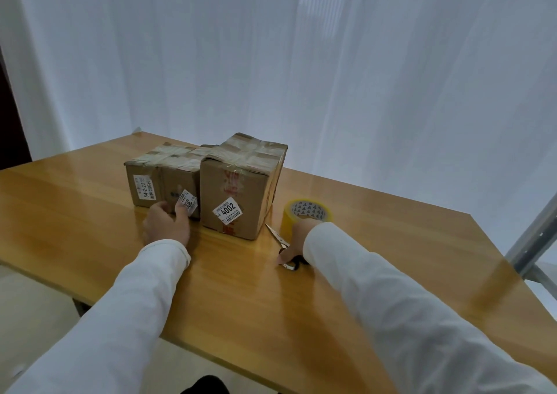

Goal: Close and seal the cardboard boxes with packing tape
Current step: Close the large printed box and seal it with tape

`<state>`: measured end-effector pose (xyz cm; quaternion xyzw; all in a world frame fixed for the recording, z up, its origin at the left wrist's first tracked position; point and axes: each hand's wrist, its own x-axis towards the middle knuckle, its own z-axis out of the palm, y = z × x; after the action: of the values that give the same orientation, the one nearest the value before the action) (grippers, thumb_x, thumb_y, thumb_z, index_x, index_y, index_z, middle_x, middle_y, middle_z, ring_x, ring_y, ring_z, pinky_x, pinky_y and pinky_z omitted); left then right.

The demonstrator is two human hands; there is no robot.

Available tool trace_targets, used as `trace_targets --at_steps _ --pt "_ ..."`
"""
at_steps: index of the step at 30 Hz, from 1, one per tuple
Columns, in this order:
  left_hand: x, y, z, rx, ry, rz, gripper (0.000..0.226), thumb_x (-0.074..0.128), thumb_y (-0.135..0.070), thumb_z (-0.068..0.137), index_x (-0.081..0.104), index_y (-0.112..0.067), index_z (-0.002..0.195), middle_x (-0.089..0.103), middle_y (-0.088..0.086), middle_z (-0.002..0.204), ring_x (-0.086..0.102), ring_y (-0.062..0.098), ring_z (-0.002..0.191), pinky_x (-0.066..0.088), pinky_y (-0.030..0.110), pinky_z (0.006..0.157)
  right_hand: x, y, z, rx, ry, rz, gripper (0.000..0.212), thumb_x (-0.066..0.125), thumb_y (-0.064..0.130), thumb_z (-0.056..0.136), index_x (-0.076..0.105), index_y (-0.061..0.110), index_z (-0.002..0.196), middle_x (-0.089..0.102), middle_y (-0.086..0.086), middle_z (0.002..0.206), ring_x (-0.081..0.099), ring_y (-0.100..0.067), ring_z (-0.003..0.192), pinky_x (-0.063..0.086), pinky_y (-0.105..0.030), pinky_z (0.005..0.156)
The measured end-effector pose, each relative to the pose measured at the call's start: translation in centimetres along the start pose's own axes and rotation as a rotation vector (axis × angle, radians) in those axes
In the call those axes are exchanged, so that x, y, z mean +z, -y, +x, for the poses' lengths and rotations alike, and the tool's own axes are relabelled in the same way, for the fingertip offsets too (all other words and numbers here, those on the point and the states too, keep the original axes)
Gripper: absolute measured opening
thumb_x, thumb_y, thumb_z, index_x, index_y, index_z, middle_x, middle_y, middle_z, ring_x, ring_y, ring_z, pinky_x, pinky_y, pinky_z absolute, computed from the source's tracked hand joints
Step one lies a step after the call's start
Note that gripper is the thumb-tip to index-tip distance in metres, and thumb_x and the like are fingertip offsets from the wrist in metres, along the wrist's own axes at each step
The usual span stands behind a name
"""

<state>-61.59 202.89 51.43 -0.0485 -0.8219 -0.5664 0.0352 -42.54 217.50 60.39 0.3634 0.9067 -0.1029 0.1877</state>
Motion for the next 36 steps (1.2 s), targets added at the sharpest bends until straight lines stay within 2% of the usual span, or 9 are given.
trace_targets --at_steps 6,10,13,15,19,26,31,33,36 --pt "0.1 -0.1 0.0 -0.004 -0.007 0.005 0.042 0.048 -0.036 0.094 0.049 -0.011 0.128 0.054 0.016 0.126 0.049 0.036 0.116 0.041 0.047 0.097 0.3 -0.6 1.3 0.013 -0.025 -0.033 0.065 0.069 0.05 0.08 0.054 0.009 0.129 0.048 -0.006 0.104 0.054 -0.028 0.108 0.044 -0.039 0.094" --pt "0.0 -0.2 -0.1 -0.004 -0.004 -0.002 0.04 0.048 -0.035 0.094 0.049 -0.012 0.127 0.054 0.016 0.126 0.05 0.036 0.116 0.041 0.048 0.096 -0.3 -1.1 1.3 0.046 -0.056 -0.017 0.056 0.062 0.058 0.082 0.057 0.012 0.114 0.057 -0.006 0.101 0.055 -0.024 0.09 0.048 -0.033 0.082" --pt "0.1 -0.1 0.0 -0.006 -0.009 -0.006 0.039 0.049 -0.034 0.094 0.05 -0.011 0.126 0.054 0.016 0.126 0.049 0.036 0.116 0.041 0.048 0.097 -1.8 -2.7 1.6 0.047 -0.337 0.128 0.052 0.063 0.051 0.084 0.056 0.011 0.117 0.061 -0.007 0.109 0.059 -0.023 0.094 0.045 -0.029 0.071" --pt "0.1 -0.1 0.0 -0.01 -0.008 -0.004 0.039 0.049 -0.033 0.094 0.05 -0.012 0.127 0.053 0.016 0.127 0.049 0.036 0.117 0.04 0.048 0.097 -2.2 -4.1 1.9 0.039 -0.483 0.153 0.049 0.063 0.042 0.087 0.052 0.013 0.124 0.055 -0.007 0.118 0.059 -0.025 0.101 0.047 -0.03 0.075" --pt "0.2 0.0 0.0 -0.003 -0.003 -0.015 0.039 0.048 -0.032 0.095 0.049 -0.011 0.127 0.054 0.016 0.127 0.05 0.036 0.116 0.042 0.049 0.095 -0.5 -5.4 2.9 0.072 -0.364 0.08 0.05 0.06 0.033 0.09 0.045 0.019 0.136 0.038 -0.009 0.137 0.058 -0.028 0.107 0.049 -0.033 0.088" --pt "0.1 -0.1 0.0 -0.007 -0.007 -0.026 0.036 0.048 -0.03 0.094 0.05 -0.012 0.126 0.054 0.015 0.126 0.049 0.035 0.116 0.041 0.048 0.097 1.0 -4.8 3.9 0.082 -0.49 0.17 0.05 0.067 0.043 0.084 0.057 0.014 0.123 0.048 -0.008 0.124 0.059 -0.025 0.103 0.048 -0.031 0.089" --pt "0.0 -0.1 0.0 -0.017 -0.005 -0.023 0.035 0.046 -0.029 0.095 0.049 -0.014 0.126 0.054 0.015 0.126 0.051 0.034 0.113 0.043 0.047 0.093 0.3 -3.9 3.7 0.069 -0.539 0.201 0.048 0.064 0.042 0.086 0.054 0.012 0.123 0.051 -0.009 0.122 0.058 -0.026 0.106 0.05 -0.032 0.088" --pt "0.0 -0.1 0.0 -0.017 -0.01 -0.016 0.035 0.046 -0.029 0.095 0.049 -0.014 0.127 0.053 0.015 0.126 0.051 0.034 0.113 0.043 0.046 0.093 -0.3 -3.2 3.2 0.019 -0.553 0.149 0.04 0.061 0.042 0.087 0.059 0.013 0.113 0.058 -0.006 0.112 0.059 -0.025 0.1 0.052 -0.032 0.081" --pt "0.1 0.0 0.1 -0.027 -0.007 -0.011 0.036 0.046 -0.03 0.095 0.048 -0.015 0.127 0.052 0.015 0.127 0.051 0.035 0.114 0.043 0.048 0.095 0.0 -1.5 2.4 -0.042 -0.268 -0.046 0.039 0.062 0.051 0.083 0.06 0.011 0.083 0.059 0.0 0.081 0.06 -0.021 0.082 0.051 -0.029 0.07"
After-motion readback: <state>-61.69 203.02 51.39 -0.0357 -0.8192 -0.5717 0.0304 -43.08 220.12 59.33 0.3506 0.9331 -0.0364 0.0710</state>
